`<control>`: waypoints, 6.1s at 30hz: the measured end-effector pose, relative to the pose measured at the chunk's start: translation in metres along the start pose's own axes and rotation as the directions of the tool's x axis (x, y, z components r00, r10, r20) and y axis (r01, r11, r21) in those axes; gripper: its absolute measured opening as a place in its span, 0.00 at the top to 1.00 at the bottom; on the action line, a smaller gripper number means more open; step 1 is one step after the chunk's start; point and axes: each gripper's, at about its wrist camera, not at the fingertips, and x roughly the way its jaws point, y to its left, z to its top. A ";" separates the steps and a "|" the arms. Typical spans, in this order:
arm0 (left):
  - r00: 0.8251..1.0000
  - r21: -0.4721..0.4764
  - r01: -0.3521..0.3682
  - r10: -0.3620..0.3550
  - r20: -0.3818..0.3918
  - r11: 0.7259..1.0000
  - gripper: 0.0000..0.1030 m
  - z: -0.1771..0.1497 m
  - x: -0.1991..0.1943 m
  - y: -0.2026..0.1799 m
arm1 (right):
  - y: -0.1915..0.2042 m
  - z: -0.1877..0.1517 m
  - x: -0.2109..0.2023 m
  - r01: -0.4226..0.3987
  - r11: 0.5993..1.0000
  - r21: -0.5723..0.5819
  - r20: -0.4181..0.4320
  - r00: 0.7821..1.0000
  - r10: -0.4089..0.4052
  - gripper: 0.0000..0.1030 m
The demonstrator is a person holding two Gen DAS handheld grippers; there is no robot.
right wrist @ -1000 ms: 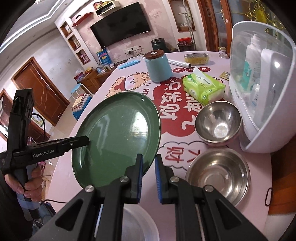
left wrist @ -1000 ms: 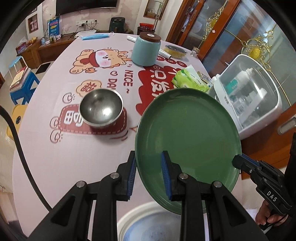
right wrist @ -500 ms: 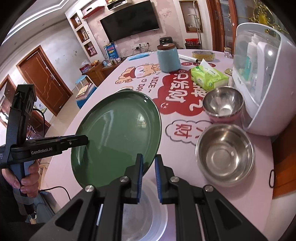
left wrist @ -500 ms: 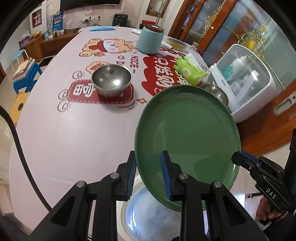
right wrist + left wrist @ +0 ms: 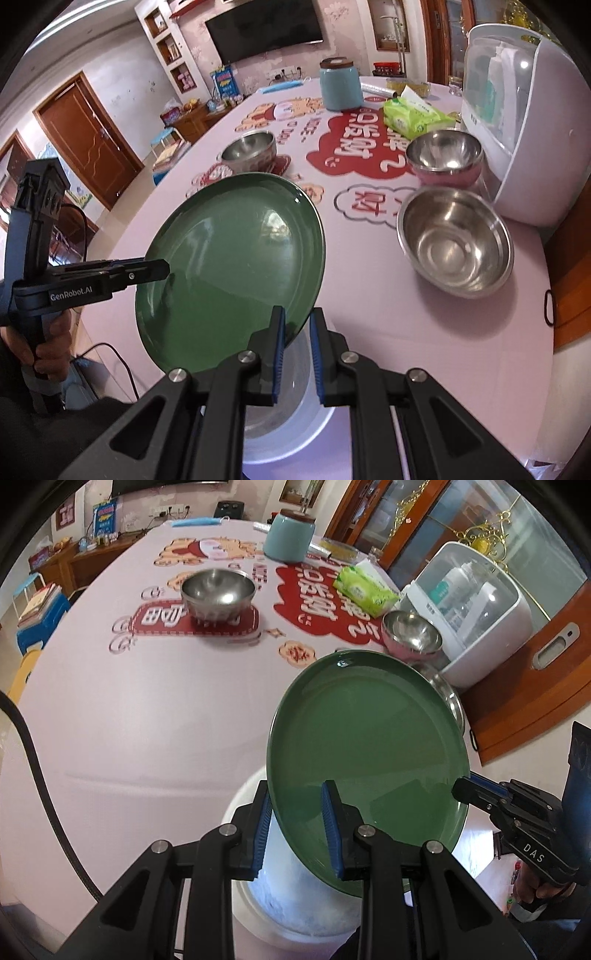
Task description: Organize plates and bowls
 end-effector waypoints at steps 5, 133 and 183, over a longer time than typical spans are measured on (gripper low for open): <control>0.999 -0.041 -0.004 0.002 -0.041 0.999 0.76 -0.025 0.012 0.005 | 0.005 -0.017 0.011 0.017 0.999 -0.034 -0.071 0.997 -0.020 0.87; 0.988 0.129 0.079 -0.061 -0.139 0.989 0.75 0.089 0.196 -0.181 | -0.182 -0.006 0.031 0.225 0.941 0.251 0.217 0.935 -0.282 0.70; 0.972 0.347 0.174 -0.104 -0.213 0.922 0.79 -0.002 0.131 -0.214 | -0.125 -0.111 -0.059 0.290 0.895 0.340 0.231 0.896 -0.378 0.74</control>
